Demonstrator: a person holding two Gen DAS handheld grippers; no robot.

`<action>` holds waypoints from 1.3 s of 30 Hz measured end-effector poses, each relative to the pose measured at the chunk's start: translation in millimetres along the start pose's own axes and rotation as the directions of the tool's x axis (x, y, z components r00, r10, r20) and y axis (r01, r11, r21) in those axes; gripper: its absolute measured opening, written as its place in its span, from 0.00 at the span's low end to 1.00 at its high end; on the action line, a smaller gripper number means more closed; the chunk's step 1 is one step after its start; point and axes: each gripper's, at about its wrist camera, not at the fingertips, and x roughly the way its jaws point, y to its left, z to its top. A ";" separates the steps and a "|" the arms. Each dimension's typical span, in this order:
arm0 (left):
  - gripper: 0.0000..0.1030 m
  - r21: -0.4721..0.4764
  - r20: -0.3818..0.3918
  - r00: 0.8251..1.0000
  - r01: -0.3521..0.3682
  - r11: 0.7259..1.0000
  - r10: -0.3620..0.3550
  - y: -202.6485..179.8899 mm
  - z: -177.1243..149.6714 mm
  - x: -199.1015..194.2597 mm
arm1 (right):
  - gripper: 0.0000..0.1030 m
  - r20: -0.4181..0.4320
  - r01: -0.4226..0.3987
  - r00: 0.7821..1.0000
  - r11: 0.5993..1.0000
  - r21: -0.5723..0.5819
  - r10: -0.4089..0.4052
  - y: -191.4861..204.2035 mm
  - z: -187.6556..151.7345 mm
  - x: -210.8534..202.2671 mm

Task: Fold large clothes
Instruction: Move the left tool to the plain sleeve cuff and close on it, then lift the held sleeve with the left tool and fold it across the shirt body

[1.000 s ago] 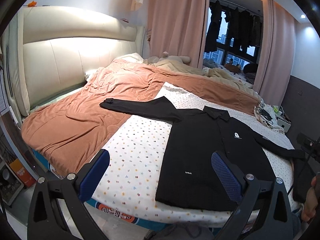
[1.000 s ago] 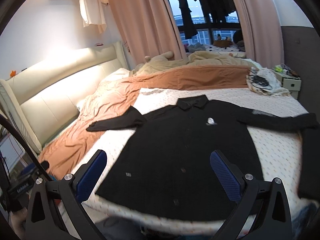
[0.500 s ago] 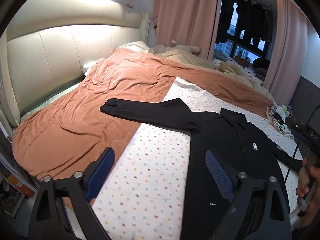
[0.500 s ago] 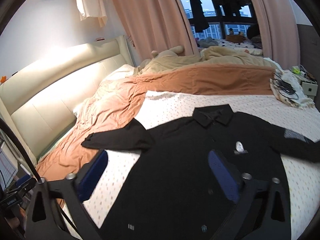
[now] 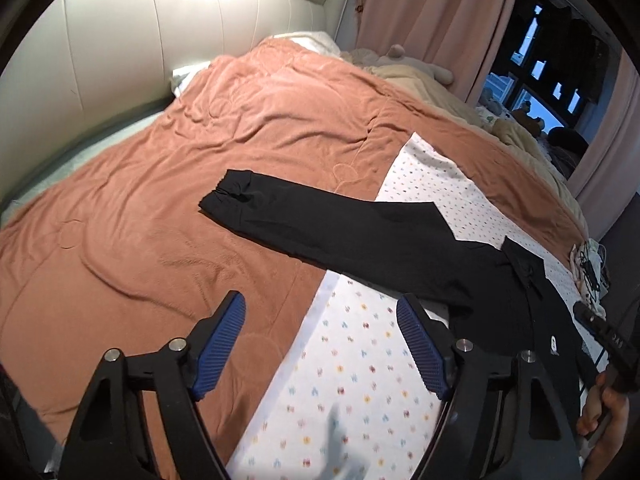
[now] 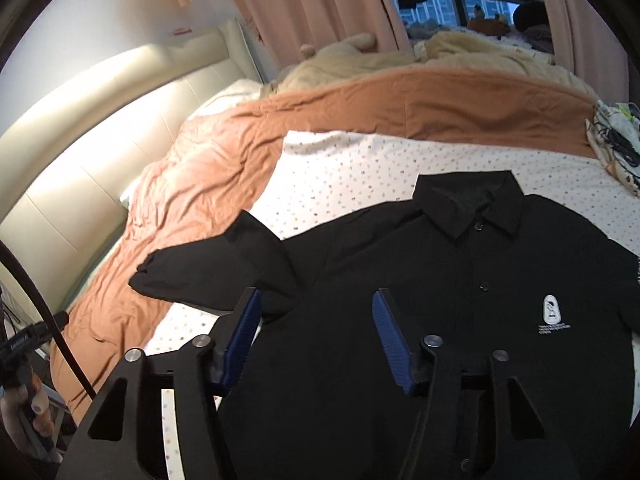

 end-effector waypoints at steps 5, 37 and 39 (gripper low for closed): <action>0.61 -0.058 -0.069 0.998 -0.002 0.998 -0.002 23.4 25.2 64.5 | 0.47 -0.048 -0.011 0.999 1.000 0.026 0.012 -4.8 25.7 48.8; 0.06 -0.110 -0.022 0.987 -0.161 0.981 0.159 34.8 94.9 132.5 | 0.65 -0.219 -0.065 0.969 0.973 0.222 0.115 -35.4 38.4 190.0; 0.06 -0.080 0.017 0.990 -0.141 0.987 0.143 14.4 107.2 110.6 | 0.65 -0.202 -0.066 0.972 0.963 0.262 0.121 -47.2 37.5 169.5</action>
